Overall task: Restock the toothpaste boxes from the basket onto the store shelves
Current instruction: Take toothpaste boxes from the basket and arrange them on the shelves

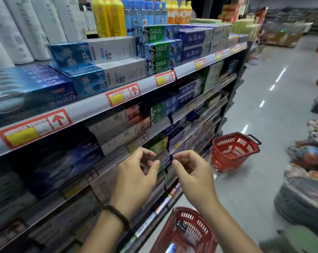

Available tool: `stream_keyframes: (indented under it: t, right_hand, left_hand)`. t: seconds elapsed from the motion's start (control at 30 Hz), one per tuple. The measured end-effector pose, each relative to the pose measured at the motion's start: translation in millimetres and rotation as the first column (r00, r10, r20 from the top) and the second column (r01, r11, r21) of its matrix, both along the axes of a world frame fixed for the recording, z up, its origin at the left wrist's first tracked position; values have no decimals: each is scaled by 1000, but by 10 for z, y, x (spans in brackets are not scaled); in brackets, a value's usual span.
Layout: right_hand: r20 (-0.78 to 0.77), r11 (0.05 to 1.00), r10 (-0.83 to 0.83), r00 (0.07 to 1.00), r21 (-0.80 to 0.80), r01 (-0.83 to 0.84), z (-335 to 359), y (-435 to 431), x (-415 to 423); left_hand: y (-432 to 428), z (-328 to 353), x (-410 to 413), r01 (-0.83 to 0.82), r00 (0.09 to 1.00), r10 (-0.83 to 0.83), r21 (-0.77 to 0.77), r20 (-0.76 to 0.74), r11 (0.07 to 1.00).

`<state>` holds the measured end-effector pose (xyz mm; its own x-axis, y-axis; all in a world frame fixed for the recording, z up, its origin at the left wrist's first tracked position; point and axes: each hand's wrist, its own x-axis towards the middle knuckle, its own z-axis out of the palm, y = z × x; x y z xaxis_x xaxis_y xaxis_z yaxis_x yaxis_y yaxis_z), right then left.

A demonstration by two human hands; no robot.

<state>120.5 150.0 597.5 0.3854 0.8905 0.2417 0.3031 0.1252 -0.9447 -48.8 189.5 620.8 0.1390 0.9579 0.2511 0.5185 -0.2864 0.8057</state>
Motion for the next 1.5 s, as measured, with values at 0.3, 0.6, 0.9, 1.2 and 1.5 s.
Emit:
stream_keyframes:
  t: [0.3, 0.6, 0.9, 1.2, 1.5]
  right_hand:
    - [-67, 996, -14, 998, -83, 9, -408, -384, 625]
    - [-116, 979, -78, 990, -196, 54, -1046, -677, 1163]
    - [-197, 946, -139, 970, -318, 71, -1956, -730, 1427]
    - [-210, 910, -157, 965, -410, 58, -2981, -670, 1518]
    - [-203, 835, -184, 962, -549, 43, -4138, -856, 1556]
  left_hand:
    - [-332, -438, 667, 36, 999, -35, -101, 8, 994]
    - [-590, -1119, 1172, 12, 1000, -12, -209, 3, 978]
    - [-650, -1994, 1351, -33, 998, 13, -369, -58, 929]
    - [-526, -3052, 1459, -70, 993, 14, -488, -118, 870]
    - [-558, -4342, 1433, -79, 973, -64, -585, -220, 807]
